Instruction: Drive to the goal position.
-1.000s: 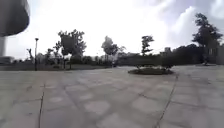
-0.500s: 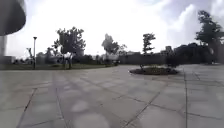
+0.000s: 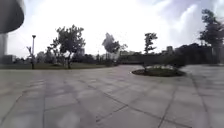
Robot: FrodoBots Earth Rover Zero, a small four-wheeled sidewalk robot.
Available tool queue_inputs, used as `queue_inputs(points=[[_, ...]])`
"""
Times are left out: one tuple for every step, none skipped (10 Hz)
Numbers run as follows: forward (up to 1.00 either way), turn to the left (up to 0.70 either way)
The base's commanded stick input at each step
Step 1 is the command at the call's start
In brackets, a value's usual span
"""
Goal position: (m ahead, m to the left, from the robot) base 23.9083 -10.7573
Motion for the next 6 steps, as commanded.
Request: queue_inputs(points=[[0.85,0.00],[0.85,0.00],[0.85,0.00],[0.85,0.00],[0.85,0.00],[0.85,-0.13]])
